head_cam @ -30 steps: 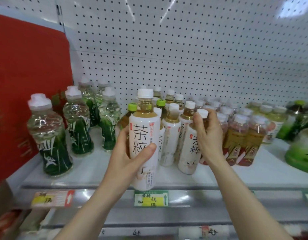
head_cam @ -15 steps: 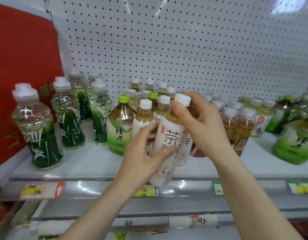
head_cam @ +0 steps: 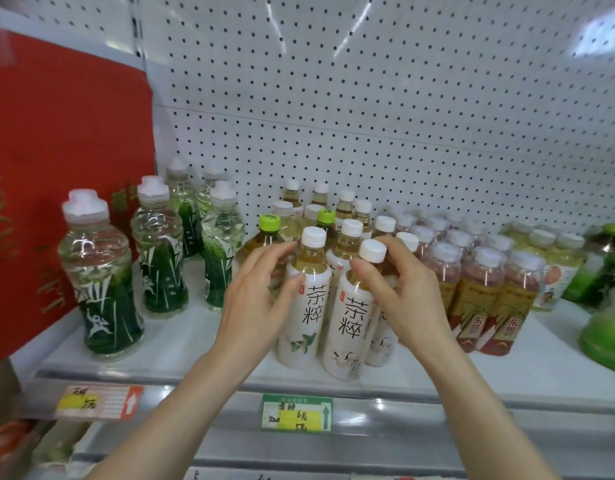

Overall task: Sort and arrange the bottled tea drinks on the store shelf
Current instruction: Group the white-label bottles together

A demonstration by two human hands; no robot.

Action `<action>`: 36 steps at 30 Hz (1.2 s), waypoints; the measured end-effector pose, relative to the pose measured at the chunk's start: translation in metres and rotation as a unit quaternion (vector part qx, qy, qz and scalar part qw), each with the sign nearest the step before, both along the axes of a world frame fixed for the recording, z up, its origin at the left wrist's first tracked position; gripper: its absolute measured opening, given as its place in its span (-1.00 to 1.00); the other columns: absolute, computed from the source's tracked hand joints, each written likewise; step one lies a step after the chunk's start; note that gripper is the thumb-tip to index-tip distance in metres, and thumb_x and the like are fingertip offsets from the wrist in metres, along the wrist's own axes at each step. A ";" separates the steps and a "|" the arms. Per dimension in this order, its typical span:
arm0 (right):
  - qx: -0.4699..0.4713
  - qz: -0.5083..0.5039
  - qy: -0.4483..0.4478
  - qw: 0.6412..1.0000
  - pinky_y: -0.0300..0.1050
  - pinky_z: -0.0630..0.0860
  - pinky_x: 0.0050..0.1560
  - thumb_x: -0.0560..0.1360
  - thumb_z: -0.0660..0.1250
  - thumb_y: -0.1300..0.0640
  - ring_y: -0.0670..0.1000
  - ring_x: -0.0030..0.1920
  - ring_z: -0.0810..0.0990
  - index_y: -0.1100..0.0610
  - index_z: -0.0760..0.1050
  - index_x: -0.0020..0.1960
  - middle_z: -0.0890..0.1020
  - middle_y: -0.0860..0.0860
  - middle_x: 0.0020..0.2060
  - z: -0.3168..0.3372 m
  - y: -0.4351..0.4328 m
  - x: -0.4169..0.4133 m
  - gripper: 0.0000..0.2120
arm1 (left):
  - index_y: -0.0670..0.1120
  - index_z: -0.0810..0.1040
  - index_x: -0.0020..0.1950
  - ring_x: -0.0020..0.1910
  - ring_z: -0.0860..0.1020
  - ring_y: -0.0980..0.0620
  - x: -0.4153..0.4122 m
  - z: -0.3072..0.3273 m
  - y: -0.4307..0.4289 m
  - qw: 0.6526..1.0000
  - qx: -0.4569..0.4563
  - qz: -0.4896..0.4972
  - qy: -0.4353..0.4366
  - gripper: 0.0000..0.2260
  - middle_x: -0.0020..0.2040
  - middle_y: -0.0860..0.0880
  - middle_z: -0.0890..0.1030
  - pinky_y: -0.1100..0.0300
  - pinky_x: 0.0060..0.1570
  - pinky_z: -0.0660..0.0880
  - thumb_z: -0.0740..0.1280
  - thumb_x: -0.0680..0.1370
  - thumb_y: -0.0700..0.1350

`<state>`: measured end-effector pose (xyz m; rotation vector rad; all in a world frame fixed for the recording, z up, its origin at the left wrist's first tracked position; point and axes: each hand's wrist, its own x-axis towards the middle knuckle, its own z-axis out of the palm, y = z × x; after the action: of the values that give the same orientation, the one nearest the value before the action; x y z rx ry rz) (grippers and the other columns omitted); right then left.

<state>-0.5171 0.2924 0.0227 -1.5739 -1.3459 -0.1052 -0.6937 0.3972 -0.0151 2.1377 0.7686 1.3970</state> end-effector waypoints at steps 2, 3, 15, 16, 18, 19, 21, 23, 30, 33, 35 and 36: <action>-0.012 -0.016 -0.026 0.999 -0.11 0.54 -0.07 0.50 0.35 -0.19 -0.11 -0.04 0.61 -0.12 0.49 0.20 0.64 -0.17 -0.03 0.000 0.002 0.004 -0.69 | 0.10 0.43 0.39 0.32 0.43 0.10 -0.005 0.004 0.008 0.998 0.017 0.053 -0.020 -0.64 0.35 0.20 0.39 -0.02 0.34 0.40 0.30 0.59 -0.01; -0.017 -0.025 -0.044 0.999 -0.10 0.54 -0.04 0.51 0.36 -0.17 -0.09 -0.02 0.59 -0.11 0.46 0.25 0.62 -0.14 0.01 0.000 0.003 0.005 -0.65 | 0.09 0.42 0.41 0.35 0.40 0.08 -0.008 0.008 0.015 0.996 0.018 0.079 -0.027 -0.62 0.37 0.18 0.38 -0.03 0.36 0.37 0.29 0.59 -0.01; 0.039 -0.098 -0.215 0.971 -0.26 0.27 0.11 0.56 0.30 -0.06 -0.01 0.15 0.47 0.11 0.58 0.21 0.59 0.01 0.12 0.019 0.007 -0.001 -0.66 | 0.00 0.45 0.29 -0.17 0.57 0.18 -0.001 0.035 0.066 0.991 -0.039 0.067 0.114 -0.75 -0.16 0.20 0.54 0.32 -0.28 0.39 0.27 0.62 0.00; 0.021 -0.096 -0.214 0.972 -0.23 0.30 0.08 0.56 0.28 -0.09 -0.04 0.13 0.49 0.09 0.58 0.21 0.60 -0.02 0.09 0.028 0.010 0.003 -0.66 | -0.01 0.45 0.30 -0.20 0.56 0.20 -0.004 0.035 0.065 0.991 -0.032 0.073 0.111 -0.73 -0.16 0.18 0.56 0.30 -0.28 0.41 0.27 0.62 -0.01; -0.018 -0.085 -0.213 0.973 -0.17 0.38 -0.01 0.57 0.25 -0.12 -0.08 0.03 0.53 0.06 0.58 0.20 0.62 -0.09 0.02 0.046 0.018 0.011 -0.66 | -0.02 0.44 0.34 -0.21 0.57 0.19 -0.013 0.033 0.061 0.989 -0.022 0.095 0.108 -0.70 -0.15 0.14 0.58 0.28 -0.26 0.43 0.28 0.62 -0.01; -0.034 -0.073 -0.209 0.975 -0.15 0.42 -0.05 0.58 0.25 -0.11 -0.11 -0.04 0.55 0.04 0.59 0.18 0.63 -0.12 -0.02 0.056 0.025 0.015 -0.68 | -0.02 0.44 0.36 -0.22 0.56 0.21 -0.017 0.033 0.060 0.988 -0.018 0.106 0.108 -0.68 -0.14 0.14 0.58 0.30 -0.25 0.42 0.29 0.61 0.00; -0.080 -0.047 -0.199 0.975 -0.15 0.48 -0.08 0.60 0.26 -0.07 -0.16 -0.13 0.56 0.00 0.60 0.15 0.65 -0.15 -0.06 0.075 0.043 0.021 -0.75 | -0.03 0.44 0.39 -0.24 0.53 0.21 -0.029 0.033 0.057 0.986 -0.009 0.128 0.108 -0.64 -0.13 0.14 0.60 0.26 -0.21 0.40 0.29 0.61 0.02; -0.172 -0.035 -0.215 0.961 -0.15 0.47 -0.03 0.61 0.26 -0.06 -0.08 -0.07 0.58 0.01 0.58 0.23 0.68 -0.07 0.03 0.092 0.067 0.027 -0.73 | -0.04 0.45 0.39 -0.26 0.52 0.16 -0.043 0.034 0.057 0.982 0.006 0.156 0.105 -0.61 -0.11 0.05 0.65 0.19 -0.18 0.38 0.30 0.60 0.04; -0.443 -0.009 -0.309 0.842 -0.07 0.44 0.18 0.53 0.37 -0.16 0.03 0.17 0.55 0.03 0.48 0.35 0.58 -0.01 0.21 0.113 0.141 0.021 -0.54 | -0.02 0.48 0.36 -0.16 0.60 -0.04 -0.084 0.033 0.061 0.968 0.005 0.231 0.101 -0.59 -0.07 -0.02 0.67 -0.01 -0.05 0.53 0.29 0.57 0.13; -0.444 0.028 -0.290 0.847 -0.07 0.55 0.10 0.53 0.41 -0.06 -0.04 -0.14 0.72 0.04 0.52 0.12 0.67 -0.04 -0.01 0.116 0.152 0.017 -0.76 | 0.00 0.50 0.34 -0.22 0.58 0.00 -0.090 0.031 0.063 0.966 0.003 0.244 0.084 -0.57 -0.07 -0.01 0.66 0.05 -0.10 0.49 0.29 0.55 0.18; -0.437 0.051 -0.275 0.855 -0.12 0.56 0.00 0.54 0.40 -0.06 -0.09 -0.30 0.72 0.05 0.52 0.07 0.71 -0.02 -0.07 0.115 0.156 0.009 -0.78 | 0.04 0.49 0.32 -0.14 0.59 -0.01 -0.090 0.030 0.061 0.968 0.001 0.236 0.080 -0.60 -0.05 0.01 0.66 0.02 -0.06 0.52 0.28 0.55 0.18; -0.429 0.057 -0.280 0.857 -0.11 0.55 0.02 0.54 0.39 -0.07 -0.07 -0.30 0.71 0.07 0.52 0.08 0.72 0.01 -0.07 0.114 0.158 0.004 -0.76 | 0.05 0.48 0.32 -0.11 0.60 -0.01 -0.090 0.029 0.061 0.969 0.002 0.233 0.077 -0.62 -0.04 0.02 0.65 0.01 -0.06 0.53 0.28 0.56 0.18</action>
<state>-0.5136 0.4501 0.1369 -2.3042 -2.1250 0.1511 -0.7836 0.4579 0.0138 2.1740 1.4016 1.4573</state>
